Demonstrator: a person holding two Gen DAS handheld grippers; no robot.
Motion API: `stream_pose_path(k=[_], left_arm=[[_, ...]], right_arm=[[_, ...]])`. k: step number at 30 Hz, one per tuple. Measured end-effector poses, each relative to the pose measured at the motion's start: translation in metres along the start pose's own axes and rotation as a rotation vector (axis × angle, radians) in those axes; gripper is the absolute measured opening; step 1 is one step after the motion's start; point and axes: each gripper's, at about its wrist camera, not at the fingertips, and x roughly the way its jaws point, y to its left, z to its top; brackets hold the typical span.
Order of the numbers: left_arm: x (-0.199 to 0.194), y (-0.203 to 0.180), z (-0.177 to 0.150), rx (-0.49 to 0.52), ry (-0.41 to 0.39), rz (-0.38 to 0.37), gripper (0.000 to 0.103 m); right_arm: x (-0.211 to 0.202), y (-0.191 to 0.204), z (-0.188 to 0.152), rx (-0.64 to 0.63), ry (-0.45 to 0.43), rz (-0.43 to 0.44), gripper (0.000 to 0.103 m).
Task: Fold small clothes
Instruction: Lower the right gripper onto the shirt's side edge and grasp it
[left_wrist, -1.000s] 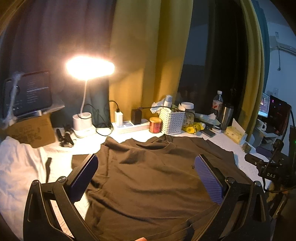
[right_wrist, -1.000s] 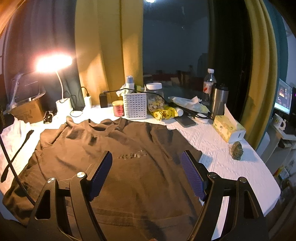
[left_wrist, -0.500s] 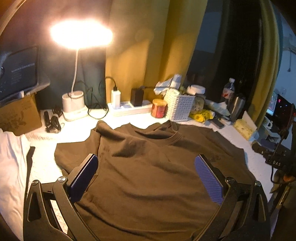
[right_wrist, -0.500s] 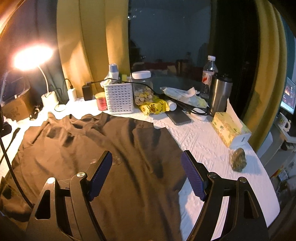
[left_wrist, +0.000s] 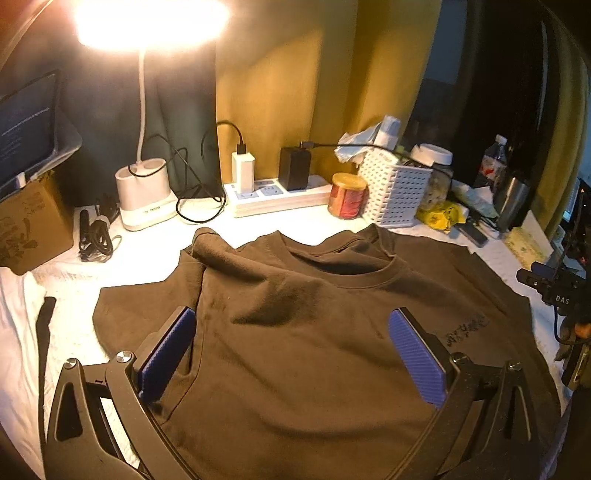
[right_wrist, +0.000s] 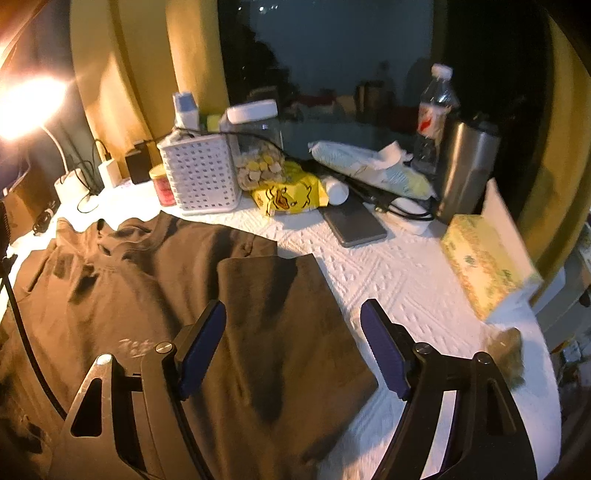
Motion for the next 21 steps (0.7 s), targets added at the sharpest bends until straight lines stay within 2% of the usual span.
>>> stream_pose_path(k=[2, 10, 16, 19, 21], left_arm=[[0.008, 0.001, 0.001, -0.001, 0.016, 0.002, 0.102], [0.036, 0.005, 0.009, 0.002, 0.048, 0.024, 0.102], [0.051, 0.013, 0.013, -0.007, 0.066, 0.034, 0.102], [0.056, 0.015, 0.013, -0.007, 0.074, 0.031, 0.102], [0.058, 0.015, 0.012, -0.008, 0.079, 0.026, 0.102]], right_arm=[[0.016, -0.003, 0.004, -0.007, 0.027, 0.014, 0.074], [0.066, -0.014, 0.016, -0.002, 0.096, 0.030, 0.072], [0.087, -0.013, 0.015, -0.019, 0.153, 0.039, 0.070], [0.088, -0.011, 0.015, -0.025, 0.145, 0.045, 0.068], [0.089, -0.012, 0.014, -0.019, 0.135, 0.049, 0.056]])
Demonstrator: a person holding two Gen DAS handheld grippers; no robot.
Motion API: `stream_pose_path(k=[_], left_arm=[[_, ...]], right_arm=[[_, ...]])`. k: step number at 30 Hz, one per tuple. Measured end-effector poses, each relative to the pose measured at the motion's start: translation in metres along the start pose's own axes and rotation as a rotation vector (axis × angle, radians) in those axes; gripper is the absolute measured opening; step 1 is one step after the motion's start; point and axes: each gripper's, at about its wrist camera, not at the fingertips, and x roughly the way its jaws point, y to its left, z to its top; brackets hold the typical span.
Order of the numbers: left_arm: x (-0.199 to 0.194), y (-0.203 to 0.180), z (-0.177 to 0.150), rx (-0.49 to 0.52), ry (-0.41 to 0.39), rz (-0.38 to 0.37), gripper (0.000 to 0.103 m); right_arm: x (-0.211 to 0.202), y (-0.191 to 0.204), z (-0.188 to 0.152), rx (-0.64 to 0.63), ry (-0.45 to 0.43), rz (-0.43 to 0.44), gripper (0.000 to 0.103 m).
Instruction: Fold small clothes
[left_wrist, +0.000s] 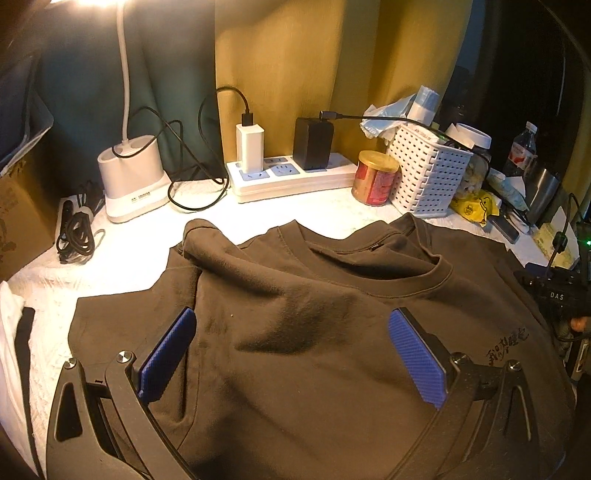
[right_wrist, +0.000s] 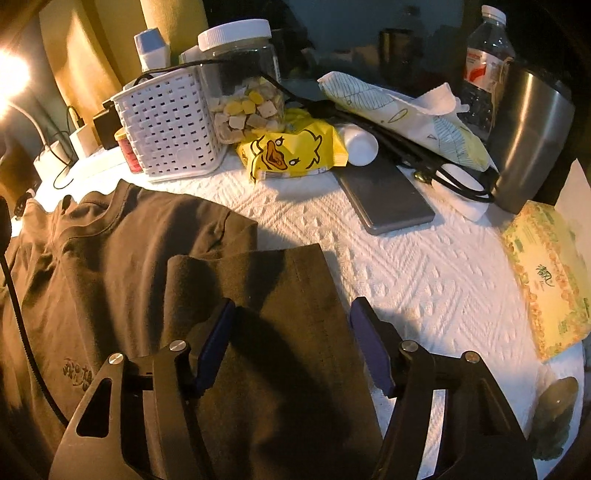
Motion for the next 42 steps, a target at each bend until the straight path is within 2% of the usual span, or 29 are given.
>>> stream_pose_path(k=[1, 2, 3, 4, 5, 9, 18, 27, 33, 42], left_arm=[[0.001, 0.000, 0.000, -0.001, 0.001, -0.002, 0.102], [0.000, 0.000, 0.000, 0.000, 0.002, -0.005, 0.102], [0.000, 0.000, 0.000, 0.001, 0.002, -0.008, 0.102], [-0.002, 0.000, 0.000, 0.002, -0.001, -0.010, 0.102], [-0.003, 0.000, 0.000, 0.003, -0.004, -0.012, 0.102], [-0.011, 0.005, 0.000, -0.004, -0.019, -0.017, 0.102], [-0.032, 0.016, -0.003, -0.015, -0.060, -0.032, 0.102], [-0.058, 0.030, -0.013, -0.016, -0.106, -0.062, 0.102], [-0.069, 0.045, -0.021, -0.030, -0.120, -0.079, 0.102], [-0.075, 0.065, -0.034, -0.047, -0.107, -0.094, 0.102]], right_arm=[[-0.001, 0.001, 0.000, 0.004, -0.006, -0.002, 0.039], [-0.001, 0.001, 0.000, 0.005, -0.005, -0.017, 0.030], [-0.001, 0.000, 0.000, 0.006, -0.006, -0.024, 0.024], [-0.002, 0.000, 0.000, 0.011, -0.004, -0.011, 0.015], [-0.002, 0.000, 0.000, 0.011, 0.000, -0.002, 0.012], [-0.009, 0.002, -0.002, 0.008, -0.007, -0.014, 0.010], [-0.059, 0.016, 0.006, -0.007, -0.100, -0.047, 0.010], [-0.093, 0.066, 0.009, -0.052, -0.139, -0.011, 0.010], [-0.091, 0.104, 0.007, -0.059, -0.117, 0.030, 0.010], [-0.054, 0.146, -0.001, -0.038, -0.029, 0.067, 0.010]])
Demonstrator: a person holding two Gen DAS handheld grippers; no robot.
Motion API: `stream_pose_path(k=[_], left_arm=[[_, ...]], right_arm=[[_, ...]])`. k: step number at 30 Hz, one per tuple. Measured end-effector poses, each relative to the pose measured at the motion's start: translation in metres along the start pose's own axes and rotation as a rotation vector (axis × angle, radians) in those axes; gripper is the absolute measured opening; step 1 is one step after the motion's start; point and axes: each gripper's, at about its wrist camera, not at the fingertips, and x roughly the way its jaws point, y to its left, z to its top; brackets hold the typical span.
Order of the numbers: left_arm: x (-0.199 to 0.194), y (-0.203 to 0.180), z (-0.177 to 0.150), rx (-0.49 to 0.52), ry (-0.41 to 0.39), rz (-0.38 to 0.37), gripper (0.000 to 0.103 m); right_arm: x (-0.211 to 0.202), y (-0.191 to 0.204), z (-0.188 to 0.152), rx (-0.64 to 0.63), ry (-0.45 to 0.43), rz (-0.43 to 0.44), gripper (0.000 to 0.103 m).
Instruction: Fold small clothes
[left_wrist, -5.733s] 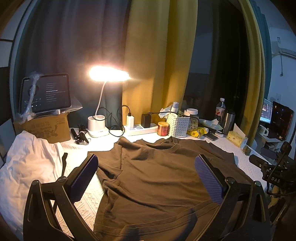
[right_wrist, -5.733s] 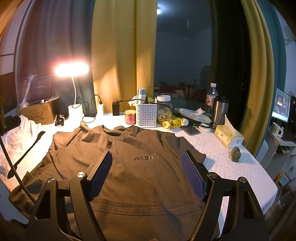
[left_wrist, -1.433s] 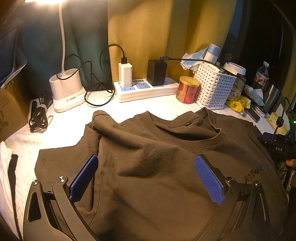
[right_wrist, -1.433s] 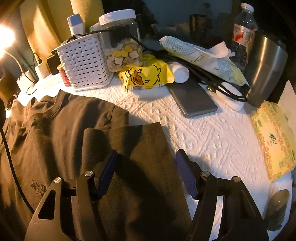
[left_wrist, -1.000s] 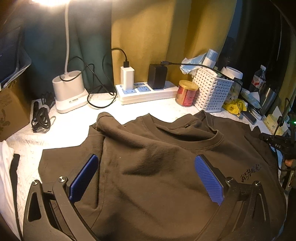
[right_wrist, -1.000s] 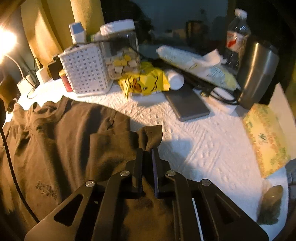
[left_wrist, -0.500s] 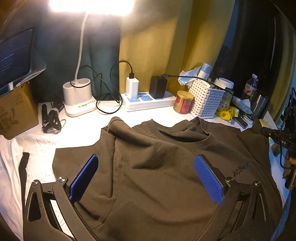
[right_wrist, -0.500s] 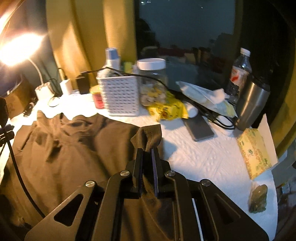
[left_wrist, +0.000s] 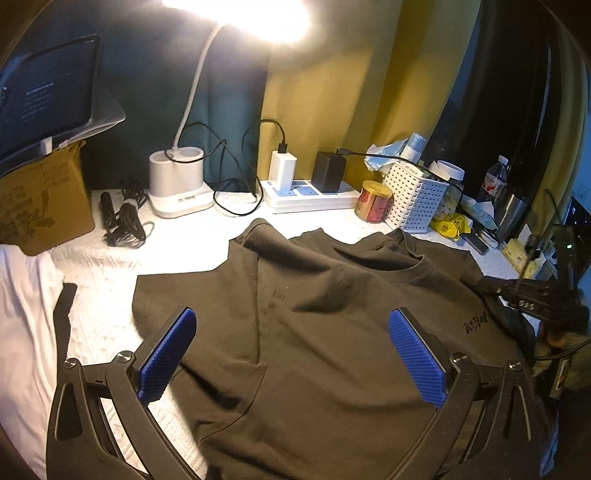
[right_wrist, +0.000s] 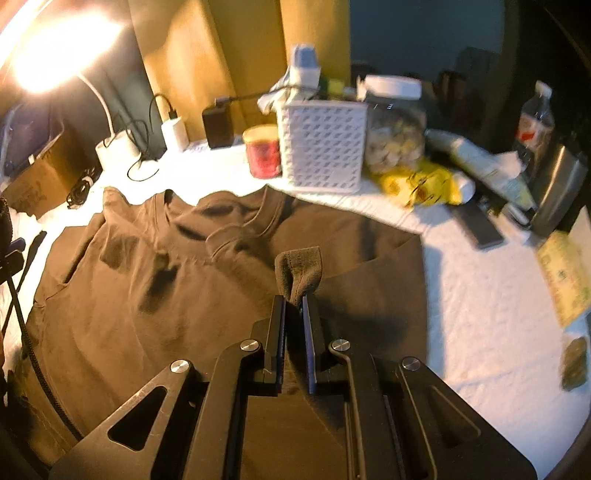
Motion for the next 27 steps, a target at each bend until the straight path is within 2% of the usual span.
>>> stream_pose_path(k=[3, 4, 5, 7, 11, 16, 20, 27], left_arm=[[-0.001, 0.005, -0.002, -0.008, 0.008, -0.002, 0.102], [-0.002, 0.006, -0.002, -0.011, 0.008, -0.003, 0.102], [-0.002, 0.007, -0.003, -0.012, 0.008, -0.004, 0.102], [-0.004, 0.005, -0.004, -0.011, 0.007, -0.008, 0.102], [-0.006, 0.000, -0.007, -0.004, 0.010, -0.014, 0.102], [-0.007, -0.010, -0.013, 0.010, 0.026, -0.017, 0.102], [-0.009, -0.019, -0.016, 0.022, 0.037, -0.016, 0.102], [-0.017, -0.032, -0.017, 0.036, 0.031, -0.002, 0.102]], right_arm=[[0.012, 0.006, -0.002, 0.020, 0.021, 0.048, 0.011], [0.016, 0.008, -0.002, 0.025, 0.036, 0.075, 0.015], [0.018, 0.009, -0.003, 0.030, 0.047, 0.088, 0.032], [0.013, 0.012, -0.005, 0.030, 0.034, 0.093, 0.051], [-0.008, 0.002, -0.012, 0.026, 0.010, 0.064, 0.051], [-0.037, -0.034, -0.034, 0.074, -0.013, -0.018, 0.051], [-0.045, -0.062, -0.055, 0.129, -0.009, -0.055, 0.051], [-0.040, -0.071, -0.077, 0.161, 0.045, -0.007, 0.050]])
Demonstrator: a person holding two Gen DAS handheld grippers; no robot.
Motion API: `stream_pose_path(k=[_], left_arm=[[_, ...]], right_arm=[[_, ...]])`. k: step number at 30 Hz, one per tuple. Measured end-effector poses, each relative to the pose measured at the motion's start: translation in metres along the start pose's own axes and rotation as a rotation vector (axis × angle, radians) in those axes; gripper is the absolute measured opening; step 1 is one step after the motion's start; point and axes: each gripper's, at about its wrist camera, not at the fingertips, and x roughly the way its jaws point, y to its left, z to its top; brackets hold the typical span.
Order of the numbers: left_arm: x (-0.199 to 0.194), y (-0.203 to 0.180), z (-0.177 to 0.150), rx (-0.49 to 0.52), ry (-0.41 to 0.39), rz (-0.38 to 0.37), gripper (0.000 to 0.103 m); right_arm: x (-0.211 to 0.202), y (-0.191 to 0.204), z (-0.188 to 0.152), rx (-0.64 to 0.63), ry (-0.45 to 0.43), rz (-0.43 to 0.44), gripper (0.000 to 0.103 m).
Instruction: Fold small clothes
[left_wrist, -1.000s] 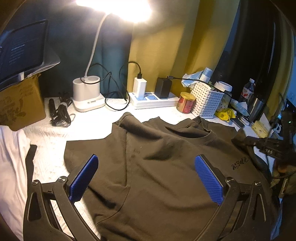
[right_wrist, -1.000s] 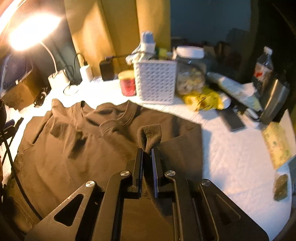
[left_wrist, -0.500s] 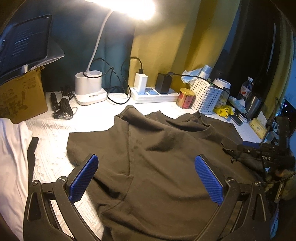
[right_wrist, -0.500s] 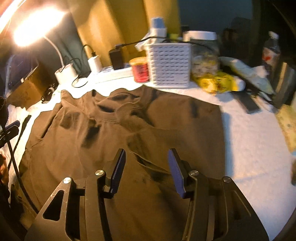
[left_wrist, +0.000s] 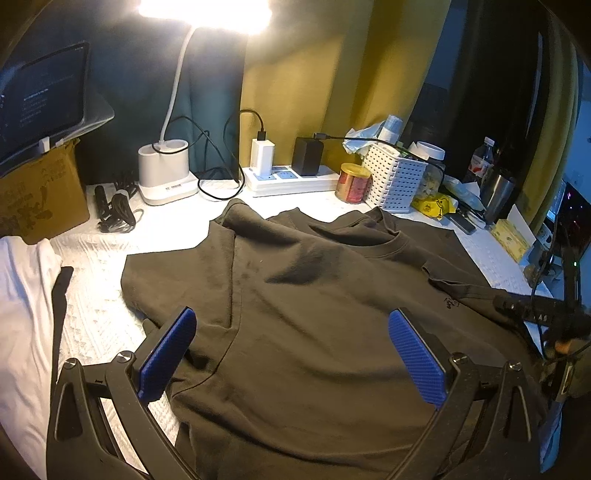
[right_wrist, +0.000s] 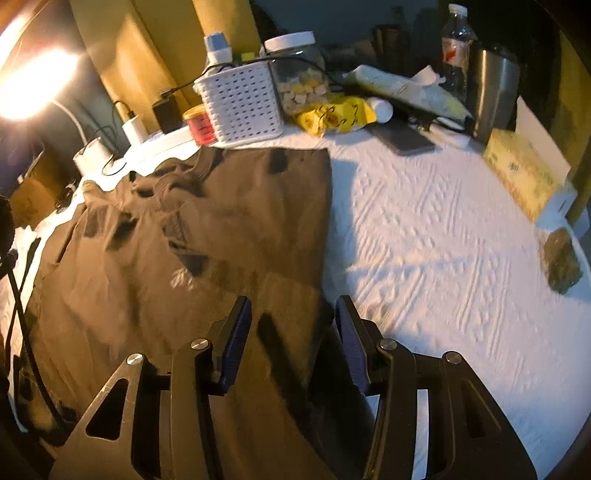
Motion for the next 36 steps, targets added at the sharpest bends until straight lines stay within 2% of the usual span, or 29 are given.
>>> stream_pose_path(k=[1, 2, 3, 5, 10, 15, 20, 21, 28, 33, 36], left_arm=[[-0.001, -0.001, 0.000, 0.001, 0.000, 0.002, 0.102], [-0.002, -0.002, 0.000, 0.003, 0.000, 0.005, 0.102], [-0.003, -0.002, -0.001, 0.005, 0.001, 0.008, 0.102], [-0.005, -0.002, -0.002, 0.005, 0.005, 0.015, 0.102], [-0.012, 0.007, -0.009, -0.008, 0.011, 0.024, 0.102], [-0.013, 0.019, -0.014, -0.014, 0.025, 0.033, 0.102], [-0.015, 0.037, -0.013, -0.003, 0.026, 0.052, 0.102], [-0.015, 0.042, -0.011, -0.001, 0.025, 0.057, 0.102], [0.001, 0.078, 0.002, 0.009, 0.039, 0.091, 0.102], [0.021, 0.099, 0.013, 0.019, 0.054, 0.087, 0.101], [0.037, 0.110, 0.020, 0.025, 0.074, 0.083, 0.093]], right_arm=[[-0.001, 0.002, -0.003, -0.008, -0.008, 0.014, 0.042], [-0.002, 0.003, -0.004, -0.016, -0.015, 0.029, 0.025], [-0.004, 0.007, -0.006, -0.035, -0.015, 0.046, 0.020], [-0.007, 0.014, -0.008, -0.066, -0.017, 0.059, 0.019], [-0.007, 0.039, -0.022, -0.140, 0.021, 0.098, 0.019], [-0.003, 0.050, -0.039, -0.146, 0.050, 0.074, 0.021], [-0.016, 0.060, -0.045, -0.137, 0.026, 0.058, 0.048], [-0.017, 0.061, -0.045, -0.141, 0.020, 0.053, 0.050], [-0.021, 0.077, -0.030, -0.131, -0.023, 0.022, 0.050], [-0.018, 0.086, -0.014, -0.132, -0.042, 0.006, 0.050], [-0.015, 0.087, -0.003, -0.126, -0.051, -0.003, 0.050]])
